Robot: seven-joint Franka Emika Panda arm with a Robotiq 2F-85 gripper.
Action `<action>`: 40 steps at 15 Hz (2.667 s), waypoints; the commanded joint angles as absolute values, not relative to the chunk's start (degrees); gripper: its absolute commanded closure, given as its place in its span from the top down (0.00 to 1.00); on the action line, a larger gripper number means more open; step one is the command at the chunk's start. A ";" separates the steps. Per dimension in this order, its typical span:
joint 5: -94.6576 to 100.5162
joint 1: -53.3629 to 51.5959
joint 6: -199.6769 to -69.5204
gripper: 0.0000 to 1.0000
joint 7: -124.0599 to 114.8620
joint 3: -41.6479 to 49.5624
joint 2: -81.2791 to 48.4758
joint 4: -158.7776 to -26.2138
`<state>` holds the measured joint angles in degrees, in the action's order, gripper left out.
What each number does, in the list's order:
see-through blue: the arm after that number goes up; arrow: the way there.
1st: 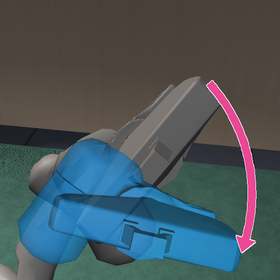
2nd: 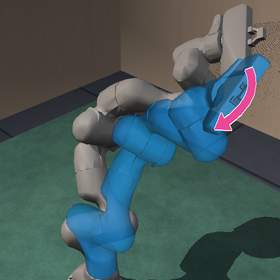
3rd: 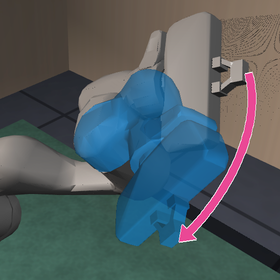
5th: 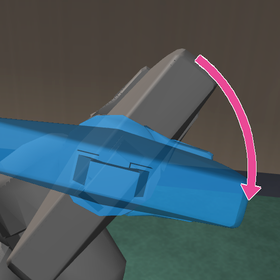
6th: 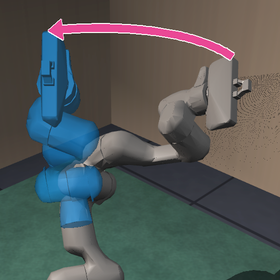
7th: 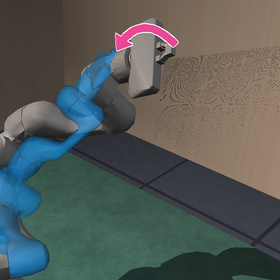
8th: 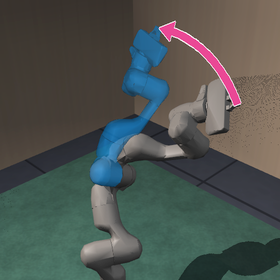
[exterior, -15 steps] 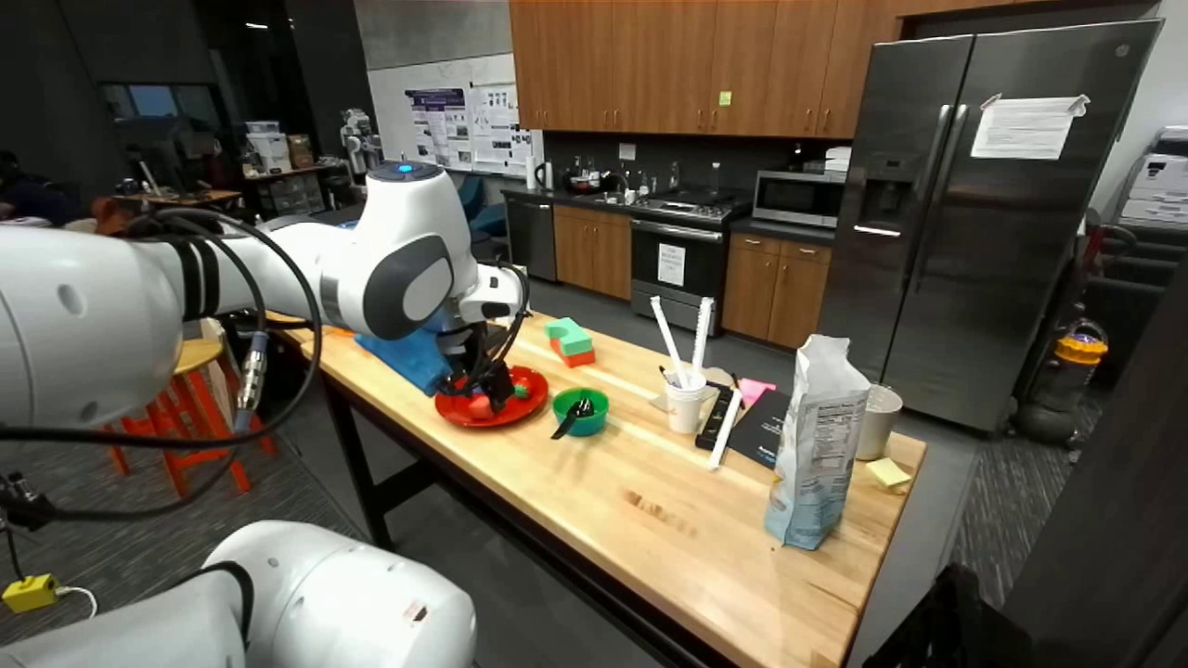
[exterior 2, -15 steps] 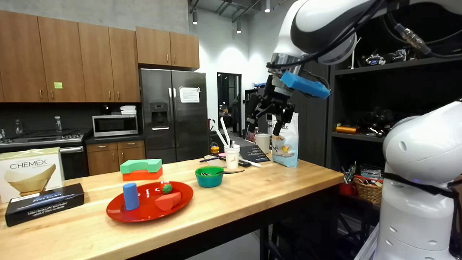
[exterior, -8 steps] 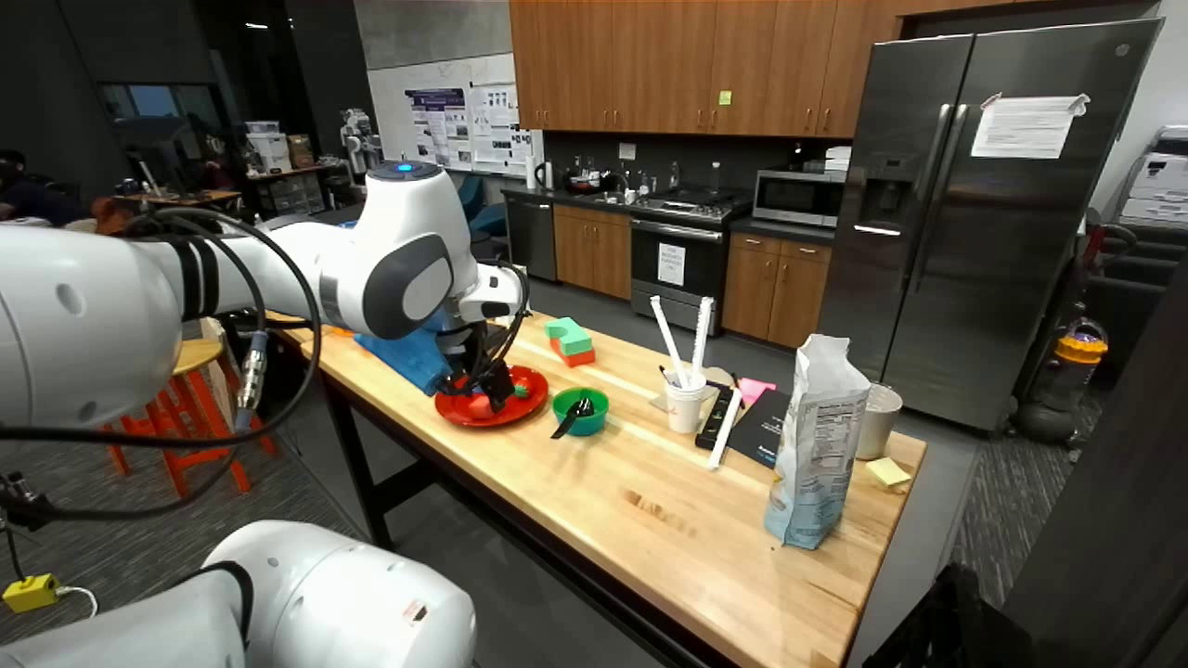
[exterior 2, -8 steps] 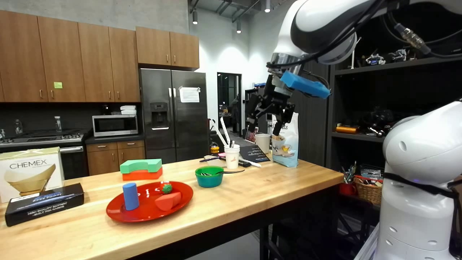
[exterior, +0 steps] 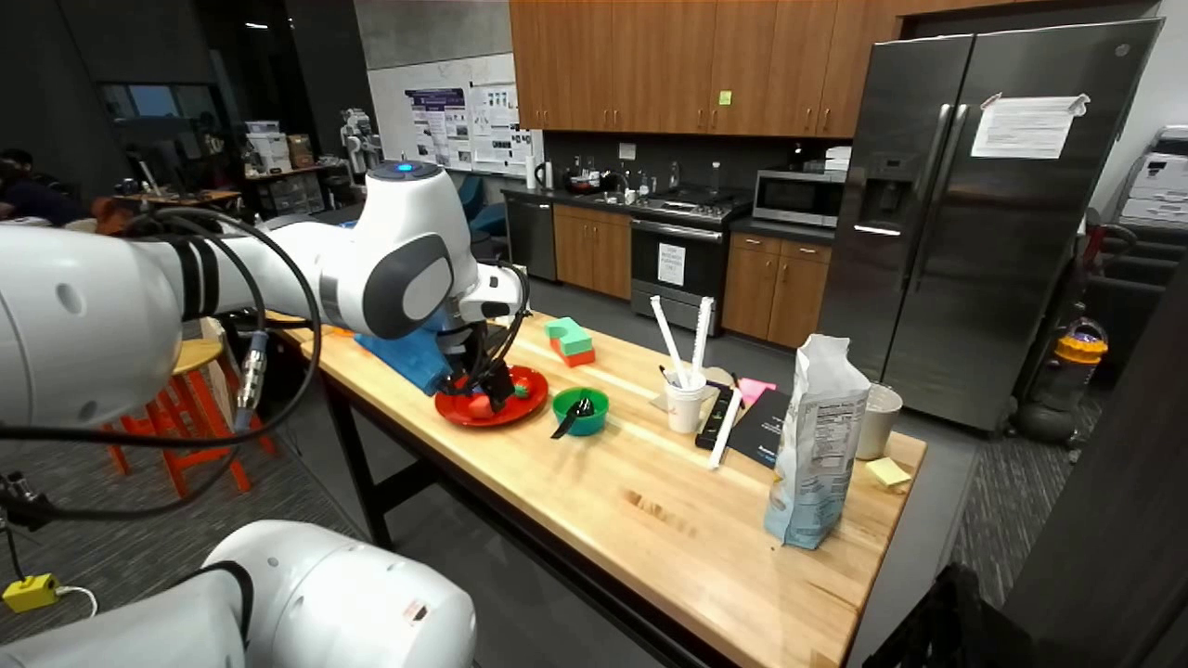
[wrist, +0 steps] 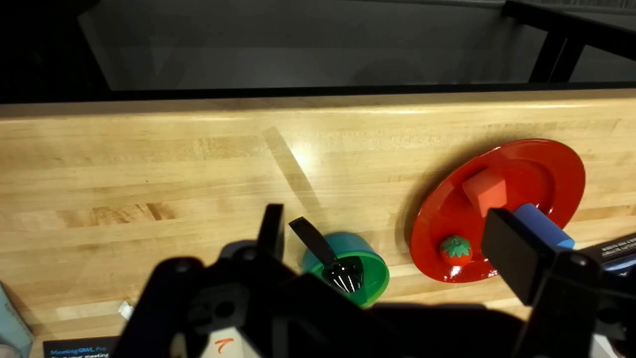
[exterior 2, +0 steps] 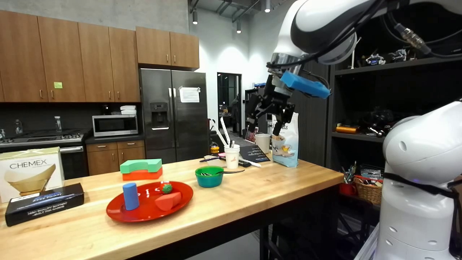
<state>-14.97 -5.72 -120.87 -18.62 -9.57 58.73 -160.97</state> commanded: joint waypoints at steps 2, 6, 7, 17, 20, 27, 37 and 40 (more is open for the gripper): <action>-15.22 -5.40 -120.71 1.00 -18.37 -9.79 58.75 -160.87; -15.22 -5.40 -120.71 1.00 -18.37 -9.79 58.75 -160.87; -15.22 -5.40 -120.71 1.00 -18.37 -9.79 58.75 -160.87; -15.22 -5.40 -120.71 1.00 -18.37 -9.79 58.75 -160.87; -13.60 -5.60 -122.15 1.00 -15.06 -9.20 58.71 -160.59; -8.03 -7.43 -119.54 1.00 -3.02 -6.65 58.85 -160.16; -10.87 -9.65 -142.59 1.00 -2.27 -20.42 23.41 -149.23; -8.68 -12.61 -142.27 1.00 -4.42 -18.09 25.17 -151.30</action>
